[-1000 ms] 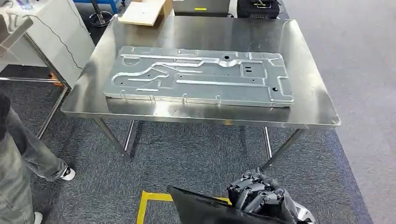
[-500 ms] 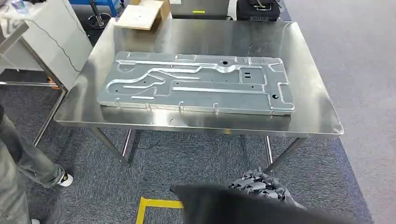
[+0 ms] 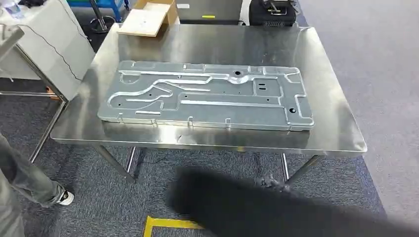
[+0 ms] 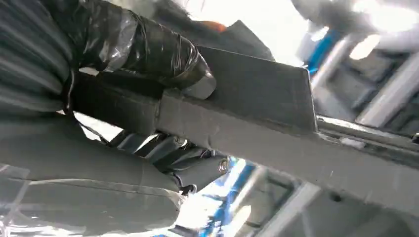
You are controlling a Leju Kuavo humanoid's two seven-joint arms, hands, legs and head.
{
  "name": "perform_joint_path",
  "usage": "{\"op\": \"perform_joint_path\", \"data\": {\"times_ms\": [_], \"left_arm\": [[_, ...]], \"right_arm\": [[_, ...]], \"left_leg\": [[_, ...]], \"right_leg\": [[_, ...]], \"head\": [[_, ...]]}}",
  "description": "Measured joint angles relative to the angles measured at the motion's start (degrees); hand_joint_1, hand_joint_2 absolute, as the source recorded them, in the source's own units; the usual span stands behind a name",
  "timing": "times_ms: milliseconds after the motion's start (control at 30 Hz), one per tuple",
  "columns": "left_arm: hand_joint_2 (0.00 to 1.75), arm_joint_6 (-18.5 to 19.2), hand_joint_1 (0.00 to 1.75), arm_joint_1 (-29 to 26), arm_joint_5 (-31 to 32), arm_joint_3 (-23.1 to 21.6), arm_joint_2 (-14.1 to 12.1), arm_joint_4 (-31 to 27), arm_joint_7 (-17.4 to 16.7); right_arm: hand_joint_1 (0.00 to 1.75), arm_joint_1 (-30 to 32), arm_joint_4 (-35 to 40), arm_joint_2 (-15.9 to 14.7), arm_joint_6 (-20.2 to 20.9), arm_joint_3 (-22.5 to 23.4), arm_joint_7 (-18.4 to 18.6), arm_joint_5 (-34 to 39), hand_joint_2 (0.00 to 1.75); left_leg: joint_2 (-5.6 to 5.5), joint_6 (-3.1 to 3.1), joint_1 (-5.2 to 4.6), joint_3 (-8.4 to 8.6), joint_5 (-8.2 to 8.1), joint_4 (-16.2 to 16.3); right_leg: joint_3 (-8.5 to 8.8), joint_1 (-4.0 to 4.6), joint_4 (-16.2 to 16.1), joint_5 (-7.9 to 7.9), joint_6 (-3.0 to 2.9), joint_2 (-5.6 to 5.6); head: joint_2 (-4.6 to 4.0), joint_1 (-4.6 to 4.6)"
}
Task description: Take the parts from the cabinet and place them on the table.
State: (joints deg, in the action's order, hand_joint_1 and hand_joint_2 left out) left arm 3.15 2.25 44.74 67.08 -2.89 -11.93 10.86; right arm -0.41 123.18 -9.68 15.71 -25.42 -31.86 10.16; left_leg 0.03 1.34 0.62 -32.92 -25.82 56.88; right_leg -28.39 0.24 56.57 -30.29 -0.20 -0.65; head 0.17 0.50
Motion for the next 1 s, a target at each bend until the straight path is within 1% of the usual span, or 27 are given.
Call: {"op": "perform_joint_path", "data": {"times_ms": [33, 67, 100, 133, 167, 200, 233, 267, 300, 333, 367, 400, 467, 500, 533, 567, 600, 667, 700, 733, 767, 800, 833, 867, 900, 933, 1000], "left_arm": [[1.75, 0.3, 0.00, 0.2, 0.5, 0.0, 0.0, 0.0, 0.2], [1.75, 0.5, 0.00, 0.6, 0.8, 0.0, 0.0, 0.0, 0.3], [1.75, 0.6, 0.00, 0.8, 0.9, -0.1, 0.0, 0.0, 0.3], [1.75, 0.7, 0.00, 1.1, 0.9, -0.1, 0.0, 0.0, 0.3], [1.75, 0.7, 0.00, 1.0, 1.0, -0.1, 0.0, 0.0, 0.4], [1.75, 0.7, 0.00, 0.9, 1.0, -0.1, 0.0, 0.0, 0.4], [1.75, 0.8, 0.00, 0.8, 1.2, -0.1, 0.0, 0.0, 0.4], [1.75, 1.2, 0.00, 0.8, 1.7, -0.1, 0.0, 0.0, 0.7], [1.75, 1.6, 0.00, 0.9, 2.2, -0.1, 0.0, 0.0, 0.9], [1.75, 1.9, 0.00, 1.0, 2.8, -0.2, 0.0, 0.0, 0.9], [1.75, 2.1, 0.00, 1.1, 3.4, -0.4, 0.0, 0.0, 0.9], [1.75, 2.3, 0.00, 1.4, 3.9, -0.6, 0.0, 0.0, 0.9], [1.75, 2.4, 0.00, 1.6, 4.7, -1.2, 0.0, 0.0, 0.9], [1.75, 2.4, 0.00, 1.6, 5.2, -1.4, 0.0, 0.0, 0.9], [1.75, 2.4, 0.00, 1.8, 5.7, -1.6, -0.2, 0.0, 0.9], [1.75, 2.5, 0.00, 2.0, 6.0, -1.7, -0.2, 0.0, 0.9], [1.75, 2.5, 0.00, 2.2, 6.4, -1.9, -0.3, 0.0, 0.9], [1.75, 2.7, 0.00, 2.3, 7.0, -2.3, -0.4, 0.0, 0.8], [1.75, 2.7, 0.00, 2.3, 7.1, -2.5, -0.4, 0.0, 0.7], [1.75, 2.8, 0.00, 2.3, 7.5, -2.7, -0.4, 0.0, 0.7], [1.75, 2.9, 0.00, 2.3, 7.6, -2.9, -0.4, 0.0, 0.7], [1.75, 3.1, 0.00, 2.4, 7.8, -2.9, -0.5, 0.0, 0.7], [1.75, 3.2, 0.00, 2.5, 8.0, -3.0, -0.5, 0.0, 0.8], [1.75, 3.3, 0.00, 2.6, 8.1, -3.0, -0.6, 0.0, 1.0], [1.75, 3.5, 0.00, 2.7, 8.1, -3.0, -0.7, 0.0, 1.1], [1.75, 3.6, 0.00, 2.9, 8.2, -3.0, -0.7, 0.0, 1.2], [1.75, 3.6, 0.00, 2.9, 8.3, -3.0, -0.8, 0.0, 1.4]], "right_arm": [[1.75, -2.5, -1.2, 0.4, -1.4, 0.0, 1.3, 0.0, 1.75], [1.75, -4.6, -2.1, 0.6, -2.5, 0.0, 1.9, 0.2, 1.75], [1.75, -6.0, -2.8, 0.7, -3.0, 0.0, 2.2, 0.3, 1.75], [1.75, -7.0, -3.5, 0.8, -3.3, 0.1, 2.6, 0.6, 1.75], [1.75, -7.8, -4.3, 0.9, -3.4, 0.2, 2.8, 0.7, 1.75], [1.75, -8.2, -4.8, 0.9, -3.4, 0.3, 2.8, 0.7, 1.75], [1.75, -8.7, -5.2, 0.9, -4.2, 0.4, 3.4, 0.3, 1.75], [1.75, -9.4, -5.9, 0.9, -6.0, 0.9, 4.0, -1.0, 1.75], [1.75, -10.4, -7.2, 0.5, -8.2, 2.0, 4.1, -2.5, 1.75], [1.75, -12.0, -9.1, -0.2, -10.0, 3.6, 3.9, -4.3, 1.75], [1.75, -14.3, -12.3, -0.9, -11.7, 5.9, 3.9, -7.3, 1.75], [1.75, -17.0, -15.6, -1.9, -13.2, 8.3, 4.0, -11.3, 1.75], [1.75, -22.7, -22.7, -3.7, -16.5, 12.4, 5.9, -20.0, 1.75], [1.75, -26.2, -27.1, -4.8, -18.7, 13.6, 7.6, -26.4, 1.75], [1.75, -29.5, -30.6, -5.4, -20.6, 13.7, 9.2, -32.4, 1.75], [1.75, -32.7, -34.0, -6.0, -22.0, 13.5, 10.6, -37.5, 1.75], [1.75, -36.5, -38.4, -6.2, -23.1, 12.6, 12.5, -43.2, 1.75], [1.75, -43.2, -46.3, -6.2, -23.4, 9.6, 15.3, -53.0, 1.75], [1.75, -46.2, -49.8, -6.0, -23.4, 7.6, 16.1, -56.9, 1.75], [1.75, -48.7, -54.1, -5.6, -23.4, 4.5, 17.1, -61.4, 1.75], [1.75, -51.1, -57.4, -5.0, -23.6, 1.9, 17.7, -64.2, 1.75], [1.75, -53.0, -60.7, -4.1, -23.8, -0.7, 18.4, -66.7, 1.75], [1.75, -55.3, -64.5, -2.7, -23.9, -3.8, 18.7, -68.8, 1.75], [1.75, -57.0, -67.1, -1.9, -24.0, -5.9, 18.9, -69.7, 1.75], [1.75, -58.8, -69.6, -1.2, -24.0, -8.0, 19.0, -70.4, 1.75], [1.75, -60.1, -72.0, -0.3, -24.0, -10.2, 19.1, -71.1, 1.75], [1.75, -61.4, -75.1, 1.0, -23.9, -12.8, 18.5, -71.4, 1.75]], "left_leg": [[0.18, 0.15, 0.18, 0.48, 0.09, -0.4], [0.25, 0.55, 0.26, 0.74, -0.07, -0.5], [0.28, 0.77, 0.26, 0.88, -0.20, -0.5], [0.22, 0.99, 0.24, 1.11, -0.45, -0.4], [0.20, 1.00, 0.24, 1.35, -0.71, -0.4], [0.07, 0.95, 0.24, 1.69, -1.01, -0.3], [-0.03, 0.84, 0.25, 2.23, -1.42, -0.3], [-0.11, 0.74, 0.26, 2.86, -1.83, -0.3], [-0.21, 0.53, 0.27, 3.72, -2.34, -0.3], [-0.29, 0.26, 0.28, 4.41, -2.82, -0.4], [-0.31, -0.04, 0.09, 4.56, -3.08, -0.6], [-0.33, -0.37, -0.02, 4.60, -3.25, -0.2], [-0.24, -0.86, 0.15, 4.28, -3.01, -0.9], [-0.11, -1.14, 0.05, 4.40, -3.09, -1.0], [-0.06, -1.41, 0.04, 4.30, -3.76, -0.6], [-0.08, -1.55, 0.04, 3.49, -4.68, 1.3], [-0.10, -1.67, 0.17, 1.18, -6.69, 5.6], [-0.10, -1.99, 0.16, -4.65, -9.93, 15.5], [-0.09, -2.03, 0.17, -6.71, -10.00, 18.2], [-0.09, -2.01, 0.16, -7.53, -8.59, 18.1], [-0.09, -1.89, 0.15, -6.94, -5.74, 15.2], [-0.08, -1.68, 0.14, -5.52, -2.55, 11.0], [-0.05, -1.20, 0.03, -3.23, 1.71, 4.3], [-0.06, -0.69, -0.16, -2.22, 2.09, 2.2], [-0.02, -0.68, -0.52, -2.06, 2.35, 1.6], [-0.04, -0.57, -0.51, -1.67, 1.59, 0.7], [-0.40, -0.41, -0.50, -1.78, 1.56, 0.5]], "right_leg": [[-0.09, -0.33, 0.8, -0.48, 0.25, 0.03], [-1.30, -0.37, 3.4, -1.66, 0.64, 0.30], [-3.29, -0.55, 7.1, -3.28, 0.92, 0.32], [-6.57, -0.74, 12.9, -5.45, 1.27, 0.33], [-9.48, -0.87, 17.4, -6.74, 1.51, 0.33], [-11.45, -1.06, 19.7, -6.34, 1.72, 0.35], [-11.78, -1.22, 18.6, -4.06, 1.83, 0.38], [-10.84, -1.32, 15.4, -1.11, 1.86, 0.40], [-8.86, -1.35, 9.8, 2.97, 1.75, 0.42], [-7.10, -1.35, 4.7, 6.28, 1.53, 0.44], [-6.30, -1.01, 3.7, 5.44, 1.32, 0.47], [-5.82, -0.77, 2.2, 5.53, 1.01, 0.50], [-5.84, -0.56, 1.8, 4.91, 0.44, 0.53], [-5.92, -0.66, 1.5, 5.01, 0.19, 0.35], [-5.54, -1.42, 0.9, 5.21, -0.23, 0.44], [-5.39, -1.31, 0.7, 5.14, -0.56, 0.49], [-5.39, -1.27, 0.7, 5.06, -0.79, 0.51], [-5.34, -1.08, 0.8, 4.82, -1.14, 0.50], [-5.28, -0.98, 0.9, 4.67, -1.29, 0.45], [-5.06, -0.88, 1.0, 4.44, -1.32, 0.36], [-4.67, -0.78, 1.1, 4.10, -1.29, 0.28], [-4.25, -0.68, 1.2, 3.80, -1.28, 0.26], [-3.55, -0.56, 1.2, 3.36, -1.18, 0.26], [-3.32, -0.60, 0.9, 3.11, -1.05, 0.31], [-3.52, -0.27, 1.1, 3.08, -0.84, 0.28], [-3.84, -0.36, 1.1, 3.16, -0.62, 0.32], [-3.76, -0.34, 0.7, 3.10, -0.24, 0.63]], "head": [[0.00, 0.02], [0.00, -0.04], [0.00, -0.02], [0.00, -0.02], [0.00, -0.04], [0.00, -0.02], [0.00, -0.02], [0.00, -0.02], [0.00, -0.02], [0.00, -0.04], [0.00, -0.02], [0.00, -0.04], [0.00, -0.04], [0.00, -0.04], [0.00, 0.00], [0.00, -0.04], [0.00, 0.02], [0.00, 0.02], [0.00, 0.00], [0.00, 0.00], [0.00, 0.00], [0.00, 0.02], [0.00, 0.00], [0.00, -0.02], [0.00, -0.02], [0.00, 0.07], [0.00, 0.02]]}}
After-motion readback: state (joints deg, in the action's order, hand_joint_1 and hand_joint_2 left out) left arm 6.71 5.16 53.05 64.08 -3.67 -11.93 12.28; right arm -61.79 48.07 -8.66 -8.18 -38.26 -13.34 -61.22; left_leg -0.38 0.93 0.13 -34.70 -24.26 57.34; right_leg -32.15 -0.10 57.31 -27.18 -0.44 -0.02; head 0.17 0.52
